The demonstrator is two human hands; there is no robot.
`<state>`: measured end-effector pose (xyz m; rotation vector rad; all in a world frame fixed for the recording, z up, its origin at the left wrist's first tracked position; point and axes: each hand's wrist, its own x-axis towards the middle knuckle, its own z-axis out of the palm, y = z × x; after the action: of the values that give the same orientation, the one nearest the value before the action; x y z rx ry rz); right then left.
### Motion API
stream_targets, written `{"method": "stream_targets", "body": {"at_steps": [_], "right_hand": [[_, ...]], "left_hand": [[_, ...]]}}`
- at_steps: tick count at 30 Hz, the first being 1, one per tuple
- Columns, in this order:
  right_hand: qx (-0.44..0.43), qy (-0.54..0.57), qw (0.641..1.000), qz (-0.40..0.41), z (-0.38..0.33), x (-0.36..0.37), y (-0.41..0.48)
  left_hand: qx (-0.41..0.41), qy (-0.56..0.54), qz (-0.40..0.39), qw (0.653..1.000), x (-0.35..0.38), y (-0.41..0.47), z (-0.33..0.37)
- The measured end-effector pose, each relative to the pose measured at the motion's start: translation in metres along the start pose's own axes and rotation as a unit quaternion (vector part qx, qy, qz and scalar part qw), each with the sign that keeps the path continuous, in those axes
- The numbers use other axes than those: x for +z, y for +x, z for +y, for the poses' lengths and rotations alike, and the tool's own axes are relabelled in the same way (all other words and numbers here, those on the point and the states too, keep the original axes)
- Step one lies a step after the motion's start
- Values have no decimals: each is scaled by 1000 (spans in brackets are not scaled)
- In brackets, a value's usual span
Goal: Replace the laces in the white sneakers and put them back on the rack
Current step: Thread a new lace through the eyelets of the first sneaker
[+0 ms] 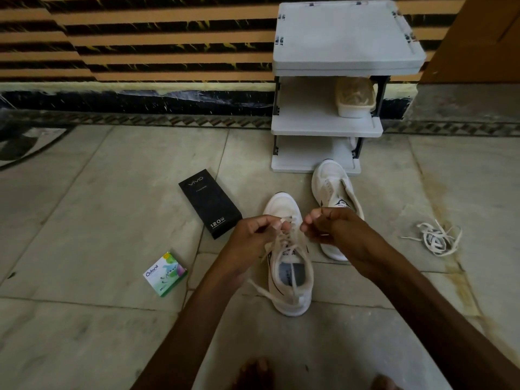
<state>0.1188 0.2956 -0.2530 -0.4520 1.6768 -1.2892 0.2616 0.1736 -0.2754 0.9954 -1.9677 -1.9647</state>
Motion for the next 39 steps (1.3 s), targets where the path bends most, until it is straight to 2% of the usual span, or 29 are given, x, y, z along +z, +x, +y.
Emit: {"method": "stream_targets", "body": {"at_steps": [2,5,7,9,11,16,19,24,28,31,33,36,38,39], "right_hand": [[8,-14,999,49,9,4,2],[9,-144,986,87,21,7,4],[13,-279,957,72,28,8,4],[9,-401,914,67,39,13,5],[20,-467,880,87,49,24,7],[34,-472,868,152,68,52,8],[17,-427,887,174,74,63,7],[-28,-392,903,173,65,67,2],[-33,-409,899,151,41,45,-6],[-24,-493,857,149,26,16,-9],[0,-559,813,163,21,3,-8],[17,-603,779,172,18,3,-5],[18,-631,759,157,20,8,-2],[10,-640,755,144,22,9,-1]], "left_hand": [[7,3,13,1000,5,1,-3],[13,33,44,998,8,1,-6],[16,58,54,997,7,3,-8],[14,88,58,994,6,4,-11],[16,134,63,989,5,5,-15],[19,237,67,969,7,7,-16],[15,263,65,962,7,7,-12],[4,318,55,946,4,9,-11],[38,284,59,956,-4,10,-14],[53,296,74,951,-12,10,-21],[39,387,73,919,-12,13,-25],[3,508,56,859,-9,16,-29],[16,534,66,842,-8,16,-30],[26,526,71,847,-8,14,-30]]}}
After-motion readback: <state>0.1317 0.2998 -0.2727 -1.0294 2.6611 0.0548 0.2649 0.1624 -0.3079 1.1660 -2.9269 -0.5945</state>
